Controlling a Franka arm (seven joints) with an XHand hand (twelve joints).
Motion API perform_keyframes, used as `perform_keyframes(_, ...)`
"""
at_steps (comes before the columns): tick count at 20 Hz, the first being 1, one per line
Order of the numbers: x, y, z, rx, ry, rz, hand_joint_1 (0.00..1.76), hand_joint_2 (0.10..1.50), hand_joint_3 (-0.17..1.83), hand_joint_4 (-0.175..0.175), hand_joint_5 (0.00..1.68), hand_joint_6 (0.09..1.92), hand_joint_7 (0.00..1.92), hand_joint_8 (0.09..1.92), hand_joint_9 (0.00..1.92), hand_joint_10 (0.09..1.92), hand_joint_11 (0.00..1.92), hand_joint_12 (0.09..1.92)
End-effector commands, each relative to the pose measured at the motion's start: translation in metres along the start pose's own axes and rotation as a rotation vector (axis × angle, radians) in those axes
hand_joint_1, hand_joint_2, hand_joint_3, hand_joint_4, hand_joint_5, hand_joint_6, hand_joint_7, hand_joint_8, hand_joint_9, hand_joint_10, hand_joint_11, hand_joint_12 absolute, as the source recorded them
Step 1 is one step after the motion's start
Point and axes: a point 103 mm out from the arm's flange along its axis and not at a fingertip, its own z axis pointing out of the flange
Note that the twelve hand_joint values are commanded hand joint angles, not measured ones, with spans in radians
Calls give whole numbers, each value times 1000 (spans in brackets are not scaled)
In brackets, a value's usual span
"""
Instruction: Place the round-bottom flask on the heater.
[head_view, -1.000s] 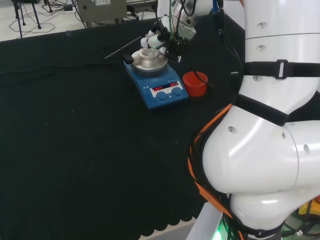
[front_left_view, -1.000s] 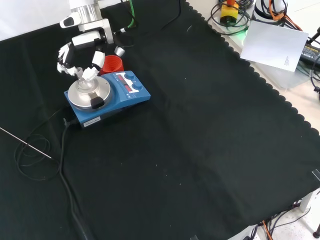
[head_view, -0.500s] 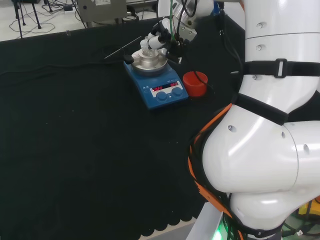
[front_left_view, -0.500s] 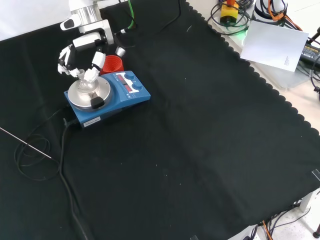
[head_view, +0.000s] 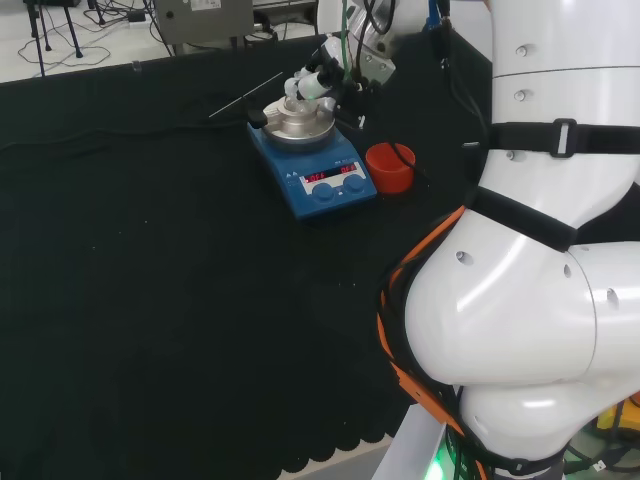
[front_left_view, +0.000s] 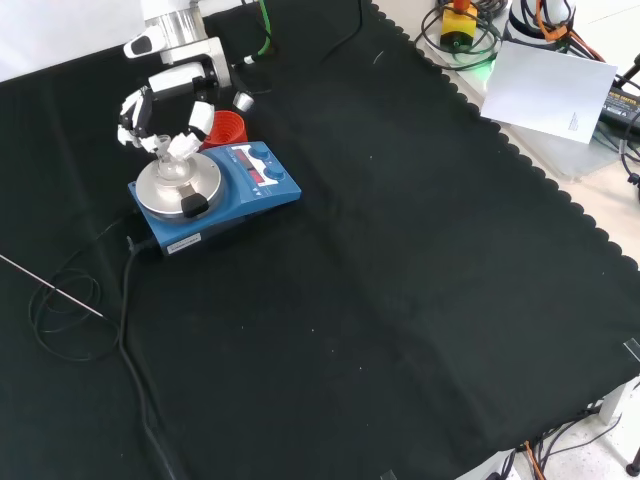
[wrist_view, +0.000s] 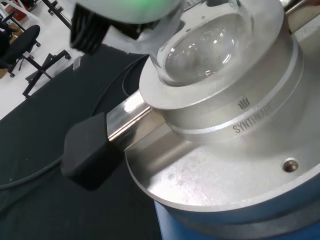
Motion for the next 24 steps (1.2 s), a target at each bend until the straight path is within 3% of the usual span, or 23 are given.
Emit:
perform_keyframes(1, -1, -3, -8, 22, 20, -7, 939, 602, 774, -77, 850, 818, 413, 710, 614, 710, 235, 1364)
perform_keyframes(11, -2, -8, -15, 3, 20, -41, 856, 573, 710, -60, 629, 810, 378, 722, 569, 733, 197, 1377)
perform_keyframes(16, -1, -11, -25, 1, 1, -48, 729, 593, 553, -47, 398, 635, 357, 732, 549, 748, 173, 1386)
perform_keyframes(24, 1, -19, -37, -16, -23, -47, 691, 623, 470, -39, 383, 486, 332, 736, 530, 754, 158, 1389)
